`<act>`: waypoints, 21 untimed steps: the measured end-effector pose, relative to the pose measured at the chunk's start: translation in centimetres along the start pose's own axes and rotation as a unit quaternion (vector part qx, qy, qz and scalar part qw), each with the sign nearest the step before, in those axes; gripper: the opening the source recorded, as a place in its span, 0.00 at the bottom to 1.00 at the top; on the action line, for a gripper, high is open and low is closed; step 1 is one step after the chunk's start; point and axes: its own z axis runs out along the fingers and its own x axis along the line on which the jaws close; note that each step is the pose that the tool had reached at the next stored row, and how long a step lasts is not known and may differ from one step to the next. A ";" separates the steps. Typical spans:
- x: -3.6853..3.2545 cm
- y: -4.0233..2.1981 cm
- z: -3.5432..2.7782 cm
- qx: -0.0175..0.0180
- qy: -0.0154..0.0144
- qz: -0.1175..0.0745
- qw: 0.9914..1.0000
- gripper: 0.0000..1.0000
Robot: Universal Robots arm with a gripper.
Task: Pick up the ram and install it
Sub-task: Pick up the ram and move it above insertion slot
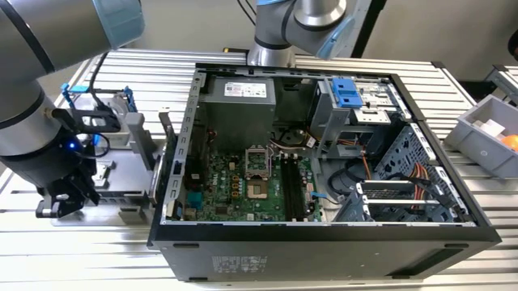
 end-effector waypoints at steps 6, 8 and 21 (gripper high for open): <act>-0.02 0.00 -0.25 0.000 0.000 0.000 1.000 0.00; -0.02 0.00 -0.28 0.000 0.000 0.000 1.000 0.00; -0.05 0.01 -0.73 0.000 0.000 0.000 1.000 0.00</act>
